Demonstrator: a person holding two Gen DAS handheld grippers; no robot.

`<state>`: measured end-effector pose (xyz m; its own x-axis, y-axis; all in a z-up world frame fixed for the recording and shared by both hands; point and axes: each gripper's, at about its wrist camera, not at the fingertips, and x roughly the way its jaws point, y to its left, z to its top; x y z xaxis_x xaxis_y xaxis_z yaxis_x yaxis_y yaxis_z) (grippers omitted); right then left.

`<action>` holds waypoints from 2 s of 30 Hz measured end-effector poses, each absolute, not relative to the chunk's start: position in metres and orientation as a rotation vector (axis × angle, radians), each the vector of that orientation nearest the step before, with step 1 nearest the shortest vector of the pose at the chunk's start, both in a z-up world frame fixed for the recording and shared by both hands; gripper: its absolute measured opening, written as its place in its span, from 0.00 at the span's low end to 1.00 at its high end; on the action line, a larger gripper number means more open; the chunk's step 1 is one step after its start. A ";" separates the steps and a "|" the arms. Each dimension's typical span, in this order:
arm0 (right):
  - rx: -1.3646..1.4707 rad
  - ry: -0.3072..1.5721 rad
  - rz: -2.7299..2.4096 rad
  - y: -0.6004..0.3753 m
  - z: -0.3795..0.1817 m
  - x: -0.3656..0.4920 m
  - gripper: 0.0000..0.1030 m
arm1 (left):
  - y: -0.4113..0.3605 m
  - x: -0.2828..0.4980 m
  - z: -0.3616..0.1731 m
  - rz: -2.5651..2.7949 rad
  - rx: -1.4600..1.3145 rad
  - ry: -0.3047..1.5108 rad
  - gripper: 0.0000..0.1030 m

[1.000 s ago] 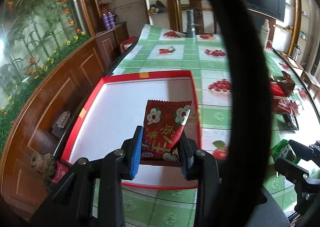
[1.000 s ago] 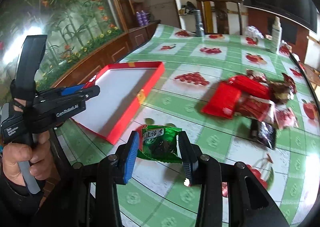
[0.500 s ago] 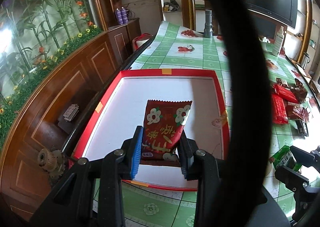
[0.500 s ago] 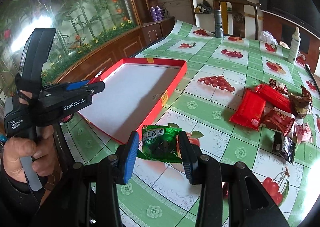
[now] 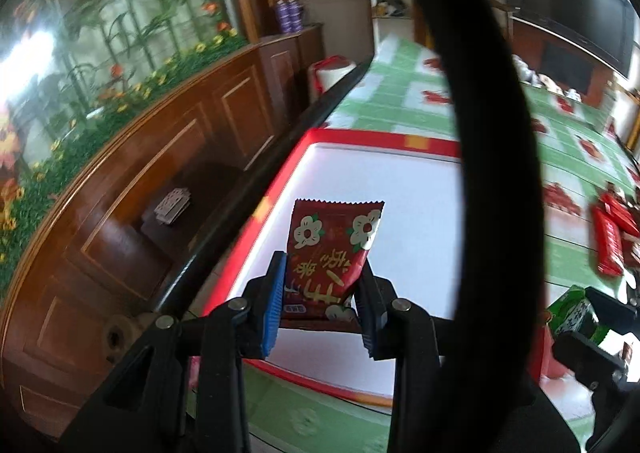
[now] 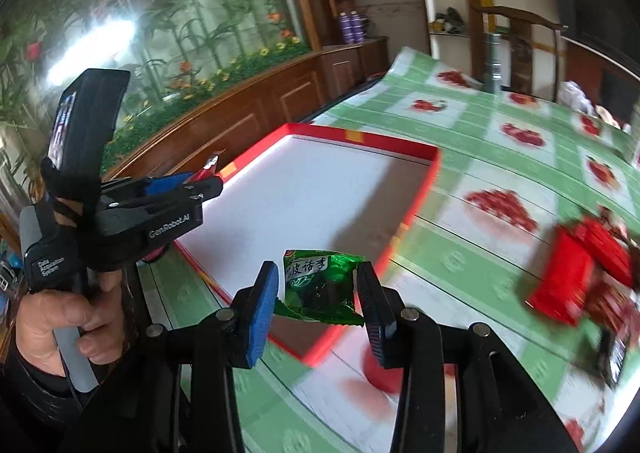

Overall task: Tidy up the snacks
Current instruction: 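Carry both held packets over the red-rimmed white tray, then open right tool to drop green packet while left tool releases red packet into tray, then move both tools back toward the remaining snack packets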

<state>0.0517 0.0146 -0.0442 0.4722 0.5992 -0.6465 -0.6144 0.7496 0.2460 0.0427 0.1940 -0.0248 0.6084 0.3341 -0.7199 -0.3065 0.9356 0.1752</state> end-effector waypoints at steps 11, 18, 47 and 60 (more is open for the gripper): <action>-0.083 0.891 0.764 0.062 -0.083 0.078 0.39 | 0.211 0.064 -0.063 0.378 0.023 0.926 0.33; -0.082 0.887 0.749 0.059 -0.081 0.073 0.43 | 0.221 0.060 -0.065 0.386 -0.017 0.956 0.59; 0.160 0.631 0.283 -0.193 -0.013 -0.030 0.71 | 0.019 -0.021 0.103 0.178 0.282 0.500 0.87; 0.217 0.622 0.272 -0.227 -0.025 -0.047 0.71 | -0.017 -0.029 0.098 0.145 0.324 0.508 0.87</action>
<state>-0.0475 -0.2270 -0.0248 0.7790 0.3141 -0.5427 -0.1845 0.9420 0.2804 -0.0290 -0.0173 0.0985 0.8648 0.2155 -0.4535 -0.0561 0.9391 0.3392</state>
